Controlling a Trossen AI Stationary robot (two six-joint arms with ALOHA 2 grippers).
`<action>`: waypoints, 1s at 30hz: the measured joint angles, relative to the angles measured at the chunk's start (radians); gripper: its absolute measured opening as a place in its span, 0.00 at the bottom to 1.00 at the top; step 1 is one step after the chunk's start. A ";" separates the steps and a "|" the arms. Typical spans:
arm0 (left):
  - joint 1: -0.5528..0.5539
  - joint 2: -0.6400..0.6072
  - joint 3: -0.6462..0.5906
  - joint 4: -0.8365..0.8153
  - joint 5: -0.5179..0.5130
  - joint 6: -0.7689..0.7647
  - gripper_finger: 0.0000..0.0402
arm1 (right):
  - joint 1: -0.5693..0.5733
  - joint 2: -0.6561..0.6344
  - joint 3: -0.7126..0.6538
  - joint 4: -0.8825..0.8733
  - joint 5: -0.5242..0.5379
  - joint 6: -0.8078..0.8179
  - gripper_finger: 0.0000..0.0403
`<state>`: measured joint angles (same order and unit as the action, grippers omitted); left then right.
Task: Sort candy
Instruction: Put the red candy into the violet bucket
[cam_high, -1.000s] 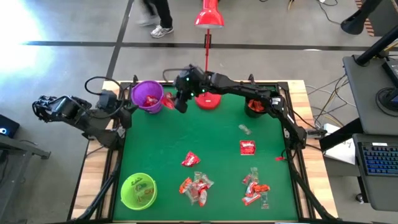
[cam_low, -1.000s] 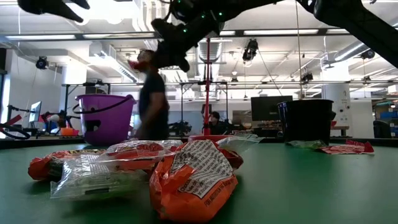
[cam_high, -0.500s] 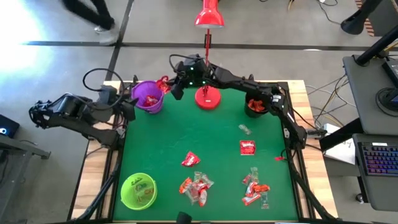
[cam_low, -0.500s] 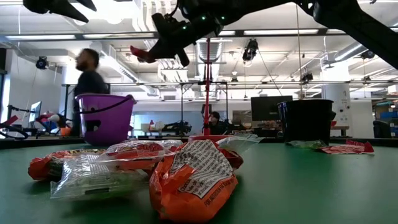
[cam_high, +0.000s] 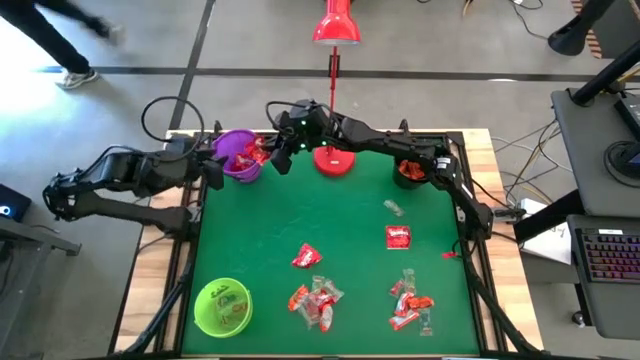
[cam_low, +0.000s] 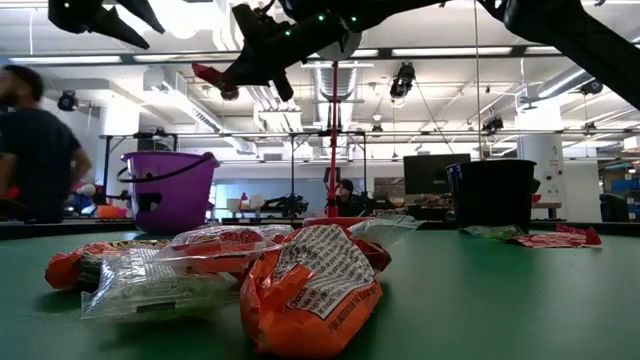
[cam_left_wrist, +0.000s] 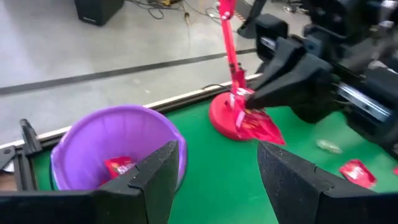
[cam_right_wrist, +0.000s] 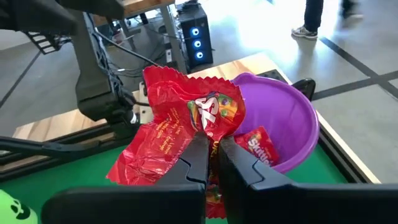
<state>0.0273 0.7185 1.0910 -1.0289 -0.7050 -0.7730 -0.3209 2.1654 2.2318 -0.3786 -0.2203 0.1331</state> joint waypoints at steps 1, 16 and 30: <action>0.027 0.000 -0.010 0.016 0.019 0.016 0.50 | 0.000 0.000 0.000 0.000 0.000 0.000 0.03; 0.498 0.055 -0.046 0.233 0.458 0.402 0.50 | -0.007 -0.008 0.002 -0.015 0.013 0.032 0.03; 0.874 0.192 -0.046 0.300 1.068 0.628 0.49 | -0.052 -0.011 0.002 -0.013 0.040 0.031 0.03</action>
<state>0.9014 0.9100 1.0447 -0.7290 0.3626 -0.1451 -0.3732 2.1544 2.2337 -0.3920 -0.1806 0.1642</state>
